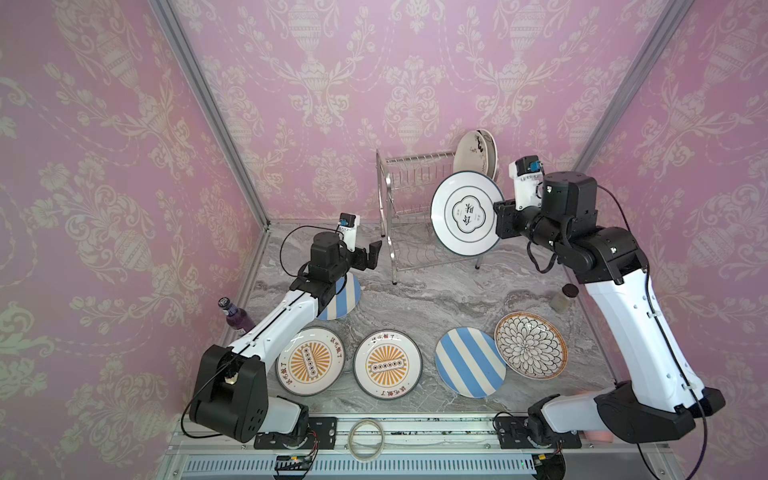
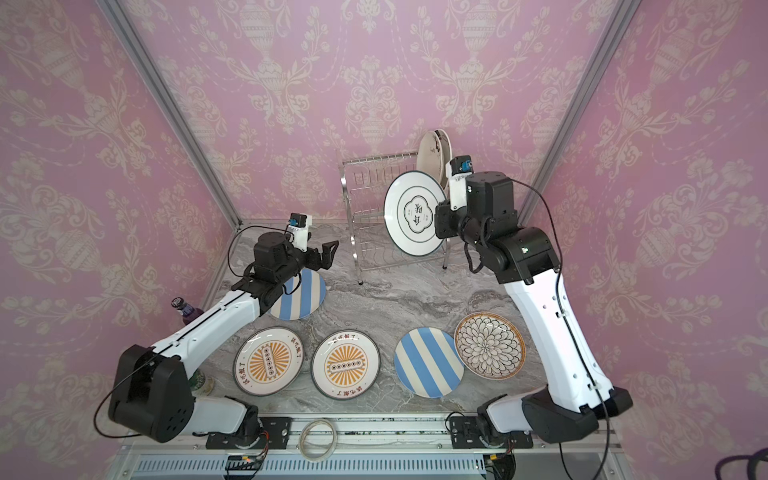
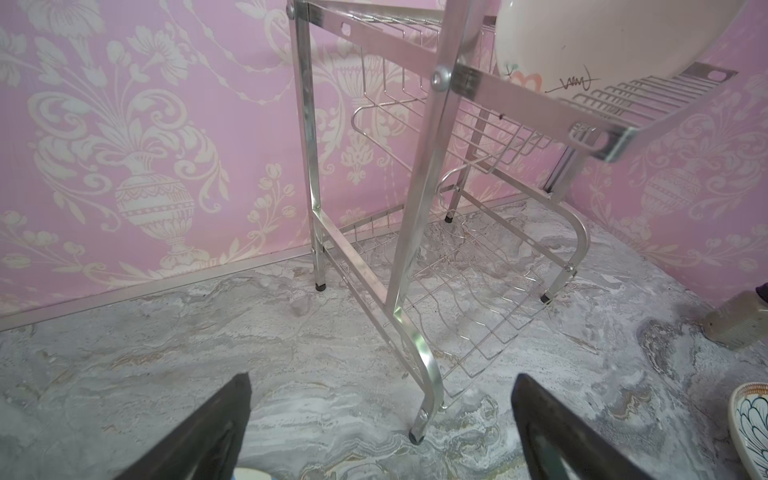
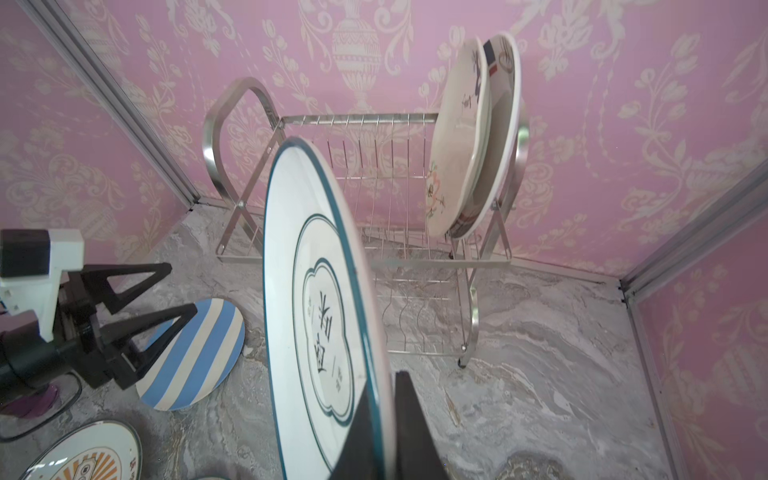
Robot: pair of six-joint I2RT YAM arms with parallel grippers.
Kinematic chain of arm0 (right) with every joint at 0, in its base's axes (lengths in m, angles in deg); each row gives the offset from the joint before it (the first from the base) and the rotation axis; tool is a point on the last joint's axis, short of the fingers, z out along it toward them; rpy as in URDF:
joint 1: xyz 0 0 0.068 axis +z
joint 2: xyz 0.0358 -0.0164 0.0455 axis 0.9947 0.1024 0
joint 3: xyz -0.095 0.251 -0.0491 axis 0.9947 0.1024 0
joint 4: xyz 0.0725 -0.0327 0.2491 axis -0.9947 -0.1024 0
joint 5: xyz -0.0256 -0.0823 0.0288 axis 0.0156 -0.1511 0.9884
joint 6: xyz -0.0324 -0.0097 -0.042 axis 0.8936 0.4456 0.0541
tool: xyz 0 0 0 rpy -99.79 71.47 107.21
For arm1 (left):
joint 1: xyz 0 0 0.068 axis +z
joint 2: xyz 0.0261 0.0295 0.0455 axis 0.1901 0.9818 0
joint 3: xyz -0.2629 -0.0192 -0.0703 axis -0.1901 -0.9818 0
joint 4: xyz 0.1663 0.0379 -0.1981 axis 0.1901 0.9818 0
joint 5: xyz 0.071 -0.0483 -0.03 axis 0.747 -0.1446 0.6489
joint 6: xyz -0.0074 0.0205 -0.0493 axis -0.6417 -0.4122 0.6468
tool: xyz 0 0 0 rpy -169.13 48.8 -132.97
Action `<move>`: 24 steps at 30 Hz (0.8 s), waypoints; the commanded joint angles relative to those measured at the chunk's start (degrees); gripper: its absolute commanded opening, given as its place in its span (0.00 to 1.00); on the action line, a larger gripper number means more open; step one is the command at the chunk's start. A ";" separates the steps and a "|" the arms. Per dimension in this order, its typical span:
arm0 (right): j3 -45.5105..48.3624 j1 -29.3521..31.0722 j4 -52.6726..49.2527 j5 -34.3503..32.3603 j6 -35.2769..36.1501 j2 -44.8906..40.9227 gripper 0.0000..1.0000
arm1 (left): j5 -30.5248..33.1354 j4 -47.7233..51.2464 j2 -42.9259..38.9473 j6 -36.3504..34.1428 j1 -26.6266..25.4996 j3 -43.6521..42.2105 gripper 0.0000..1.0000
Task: Load the plates into the dish rack
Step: 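Lift the upright green-rimmed plate into the rack slots with the right gripper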
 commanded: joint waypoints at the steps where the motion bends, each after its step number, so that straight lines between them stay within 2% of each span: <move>1: -7.58 0.30 4.96 -1.92 1.84 2.82 0.00 | 0.42 4.51 -4.35 1.94 0.49 -3.52 0.99; 6: -12.82 0.29 11.22 -10.01 4.59 8.30 0.00 | -0.96 9.17 -8.63 4.98 0.58 -4.83 0.99; 16: -7.65 1.02 29.44 -23.14 11.34 12.94 0.00 | -4.40 10.03 -14.00 5.70 0.57 -9.68 0.99; 21: -6.92 3.12 34.58 -31.66 17.74 15.55 0.00 | -5.10 10.74 -13.92 3.71 0.58 -9.99 0.99; 24: -8.17 3.91 35.64 -34.34 20.89 17.96 0.00 | -5.40 10.09 -13.66 3.36 0.55 -10.39 0.99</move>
